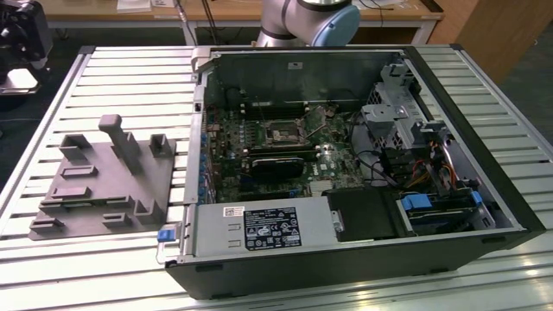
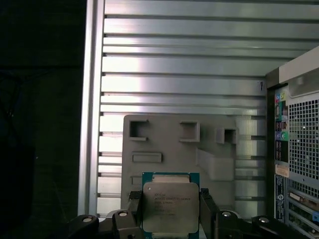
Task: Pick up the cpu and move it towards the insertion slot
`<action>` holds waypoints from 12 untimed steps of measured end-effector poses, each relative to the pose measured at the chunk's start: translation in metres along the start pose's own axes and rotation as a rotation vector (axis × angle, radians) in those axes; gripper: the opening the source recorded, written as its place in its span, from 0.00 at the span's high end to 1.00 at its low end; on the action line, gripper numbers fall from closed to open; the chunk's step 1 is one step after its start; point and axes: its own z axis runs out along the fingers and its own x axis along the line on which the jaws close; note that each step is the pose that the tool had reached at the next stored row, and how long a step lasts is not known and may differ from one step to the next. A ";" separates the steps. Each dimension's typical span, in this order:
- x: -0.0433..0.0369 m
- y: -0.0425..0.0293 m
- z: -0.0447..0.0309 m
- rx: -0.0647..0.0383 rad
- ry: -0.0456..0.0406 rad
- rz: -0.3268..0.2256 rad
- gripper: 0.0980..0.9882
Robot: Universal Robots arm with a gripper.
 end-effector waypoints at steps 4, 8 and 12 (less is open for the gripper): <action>-0.0045 0.0000 0.0000 0.000 -0.0001 0.000 0.50; -0.0070 0.0000 0.0000 0.000 0.0000 0.000 0.50; -0.0127 0.0000 0.0000 0.000 0.0000 0.000 0.50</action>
